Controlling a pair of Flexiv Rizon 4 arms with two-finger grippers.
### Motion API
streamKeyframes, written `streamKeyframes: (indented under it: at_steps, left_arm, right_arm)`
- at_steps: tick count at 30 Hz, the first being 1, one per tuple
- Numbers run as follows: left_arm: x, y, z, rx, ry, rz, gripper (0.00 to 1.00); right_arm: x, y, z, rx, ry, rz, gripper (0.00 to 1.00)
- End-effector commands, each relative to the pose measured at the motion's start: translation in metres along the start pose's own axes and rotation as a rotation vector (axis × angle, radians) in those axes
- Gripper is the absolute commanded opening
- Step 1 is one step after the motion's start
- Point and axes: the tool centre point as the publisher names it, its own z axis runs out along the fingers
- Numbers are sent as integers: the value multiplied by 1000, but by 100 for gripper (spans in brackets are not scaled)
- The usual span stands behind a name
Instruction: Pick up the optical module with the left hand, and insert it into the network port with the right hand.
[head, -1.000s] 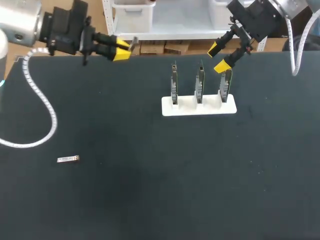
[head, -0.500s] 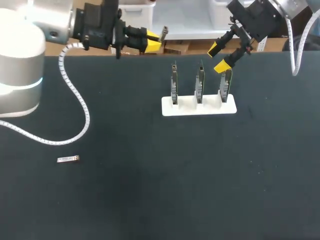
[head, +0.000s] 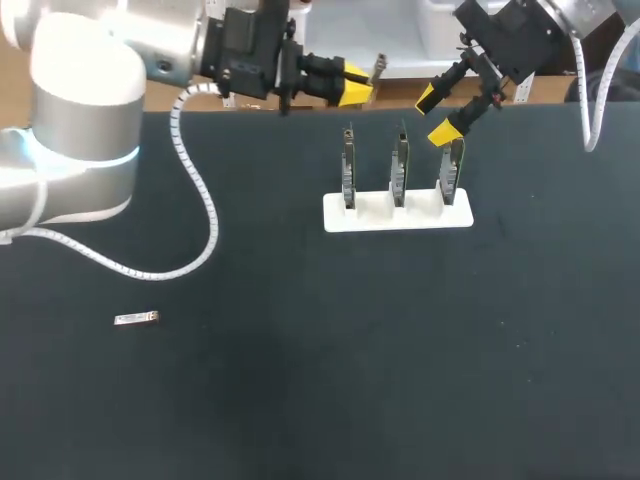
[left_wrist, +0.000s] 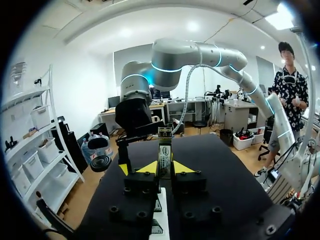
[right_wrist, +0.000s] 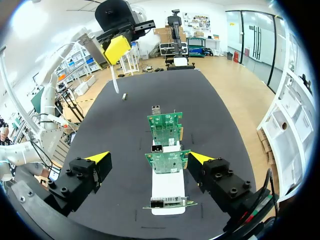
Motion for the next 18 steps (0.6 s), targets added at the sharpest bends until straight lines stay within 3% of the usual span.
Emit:
streamKeyframes:
  at_steps: [1,18]
  left_arm:
    - [0,5,-3,10,22,44,0]
    - [-2,8,3,4,11,49,0]
  right_arm:
    - [0,1,0,3,0,0,100]
    - [0,1,0,3,0,0,100]
